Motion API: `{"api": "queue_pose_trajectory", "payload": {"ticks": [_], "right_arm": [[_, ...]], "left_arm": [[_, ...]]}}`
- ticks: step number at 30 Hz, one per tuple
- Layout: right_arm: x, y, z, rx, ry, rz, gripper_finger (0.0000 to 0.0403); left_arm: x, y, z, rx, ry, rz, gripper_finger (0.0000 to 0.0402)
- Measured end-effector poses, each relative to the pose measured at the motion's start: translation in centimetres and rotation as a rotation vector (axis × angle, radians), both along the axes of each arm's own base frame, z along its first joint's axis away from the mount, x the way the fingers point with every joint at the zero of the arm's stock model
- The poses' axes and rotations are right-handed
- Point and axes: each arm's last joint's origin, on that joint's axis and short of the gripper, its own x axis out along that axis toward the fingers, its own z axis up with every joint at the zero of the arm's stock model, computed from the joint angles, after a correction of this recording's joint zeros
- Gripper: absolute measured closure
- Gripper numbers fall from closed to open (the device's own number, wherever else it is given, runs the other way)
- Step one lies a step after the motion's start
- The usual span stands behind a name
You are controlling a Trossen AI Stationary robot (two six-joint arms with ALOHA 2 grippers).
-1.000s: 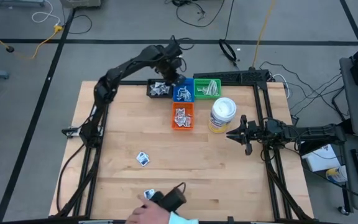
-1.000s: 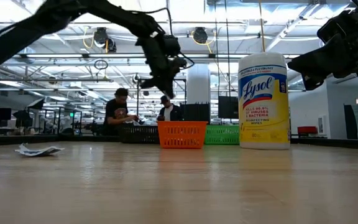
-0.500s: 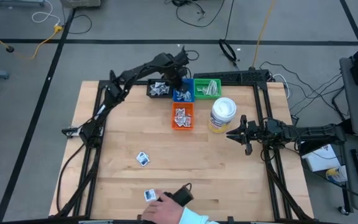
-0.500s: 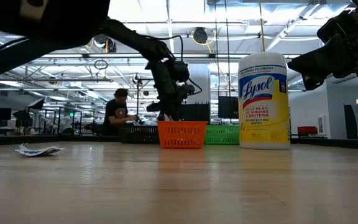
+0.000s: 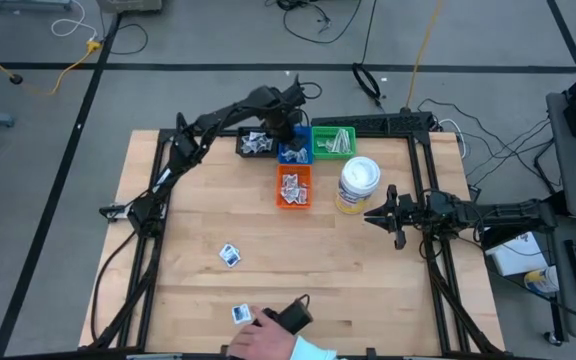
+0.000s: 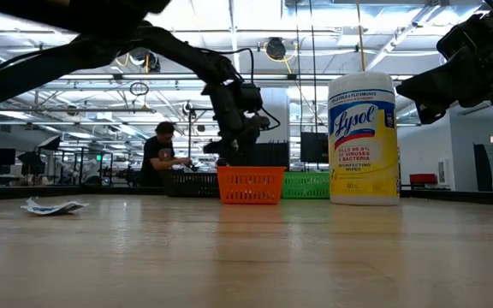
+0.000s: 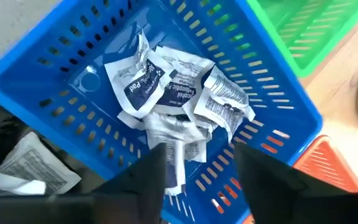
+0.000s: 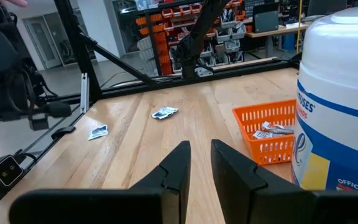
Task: Pick & Place First Aid Supplies
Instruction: Put the blue alcohol pad into the blue bin
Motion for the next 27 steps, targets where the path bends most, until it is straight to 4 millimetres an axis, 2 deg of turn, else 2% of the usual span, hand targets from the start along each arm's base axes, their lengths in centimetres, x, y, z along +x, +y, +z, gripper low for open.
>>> {"api": "queue_pose_trajectory", "payload": {"ticks": [6, 11, 15, 18, 22, 27], "right_arm": [[0.0, 0.0, 0.0, 0.000, -0.001, 0.000, 0.0344], [0.0, 0.0, 0.0, 0.000, 0.000, 0.000, 0.0344], [0.0, 0.0, 0.0, 0.000, 0.000, 0.000, 0.0344], [0.0, 0.0, 0.0, 0.000, 0.000, 0.000, 0.0344], [0.0, 0.0, 0.0, 0.000, 0.000, 0.000, 0.0344], [0.0, 0.0, 0.0, 0.000, -0.001, 0.000, 0.0344]], "left_arm": [[0.0, 0.3, 2.6, 0.110, 0.006, 0.034, 0.0158], [-0.4, -0.4, 4.6, 0.172, 0.003, 0.039, 0.0141], [-0.7, -1.3, 4.4, 0.085, 0.062, 0.062, 0.0142], [-1.0, -3.1, 4.2, 0.007, 0.166, 0.061, 0.0148], [-0.3, -6.5, 4.2, -0.056, 0.279, -0.003, 0.0158], [1.7, -11.8, 5.5, -0.020, 0.262, -0.155, 0.0165]]}}
